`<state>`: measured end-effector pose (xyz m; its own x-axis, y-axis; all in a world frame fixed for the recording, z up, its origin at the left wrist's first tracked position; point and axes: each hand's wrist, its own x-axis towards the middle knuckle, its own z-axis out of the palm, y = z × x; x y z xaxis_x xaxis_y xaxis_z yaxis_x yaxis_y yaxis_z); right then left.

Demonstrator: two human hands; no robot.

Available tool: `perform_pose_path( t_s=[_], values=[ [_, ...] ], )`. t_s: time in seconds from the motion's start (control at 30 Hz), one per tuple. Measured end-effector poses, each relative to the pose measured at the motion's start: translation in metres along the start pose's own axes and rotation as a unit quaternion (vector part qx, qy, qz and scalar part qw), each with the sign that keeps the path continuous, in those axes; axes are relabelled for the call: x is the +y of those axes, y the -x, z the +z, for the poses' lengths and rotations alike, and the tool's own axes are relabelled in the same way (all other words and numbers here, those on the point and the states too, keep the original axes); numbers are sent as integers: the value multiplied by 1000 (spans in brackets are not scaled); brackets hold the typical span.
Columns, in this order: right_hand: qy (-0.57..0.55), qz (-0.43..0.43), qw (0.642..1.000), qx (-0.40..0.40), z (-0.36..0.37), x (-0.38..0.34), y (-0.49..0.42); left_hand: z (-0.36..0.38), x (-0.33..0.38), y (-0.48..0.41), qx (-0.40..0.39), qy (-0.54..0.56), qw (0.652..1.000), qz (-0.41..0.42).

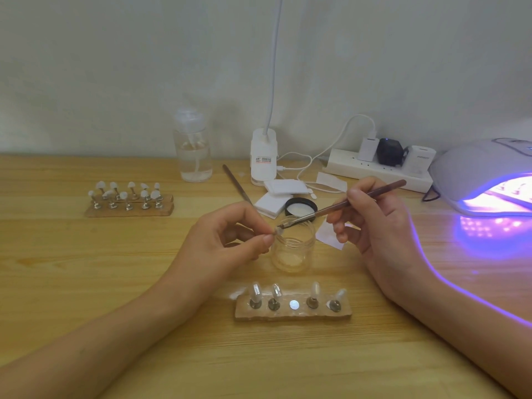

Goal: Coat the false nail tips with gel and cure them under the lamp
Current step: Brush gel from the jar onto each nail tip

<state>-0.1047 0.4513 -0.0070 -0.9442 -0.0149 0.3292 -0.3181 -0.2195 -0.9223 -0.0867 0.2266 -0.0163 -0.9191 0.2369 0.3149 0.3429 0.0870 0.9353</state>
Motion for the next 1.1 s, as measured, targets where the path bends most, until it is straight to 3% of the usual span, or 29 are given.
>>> perform_pose_path(
  t_s=[0.1, 0.23, 0.37, 0.53, 0.7, 0.83, 0.97, 1.1],
  values=[
    [-18, 10, 1000, 19, -2, 0, -1, 0, 1, 0, 3, 1, 1000, 0],
    [-13, 2, 1000, -14, 0, 0, 0, 1, 3, 1, 2, 1, 1000, -4],
    [-2, 7, 1000, 22, -4, 1, -1, 1, 4, 1, 6, 5, 1000, -6],
    [-16, -4, 1000, -18, 0, -1, 0, 0, 4, 1, -2, 4, 1000, -5],
    [-6, 6, 1000, 21, -2, 0, 0, 1, 5, 1, -4, 4, 1000, -2],
    [-12, -3, 1000, -14, 0, 0, 0, 1, 5, 2, -1, 1, 1000, -4],
    [11, 4, 1000, 19, -3, 1, 0, 1, 6, 1, 4, -4, 1000, -7],
    [-22, -11, 1000, -11, 0, -2, 0, 1, 7, 2, 2, -5, 1000, -8]
  ],
)
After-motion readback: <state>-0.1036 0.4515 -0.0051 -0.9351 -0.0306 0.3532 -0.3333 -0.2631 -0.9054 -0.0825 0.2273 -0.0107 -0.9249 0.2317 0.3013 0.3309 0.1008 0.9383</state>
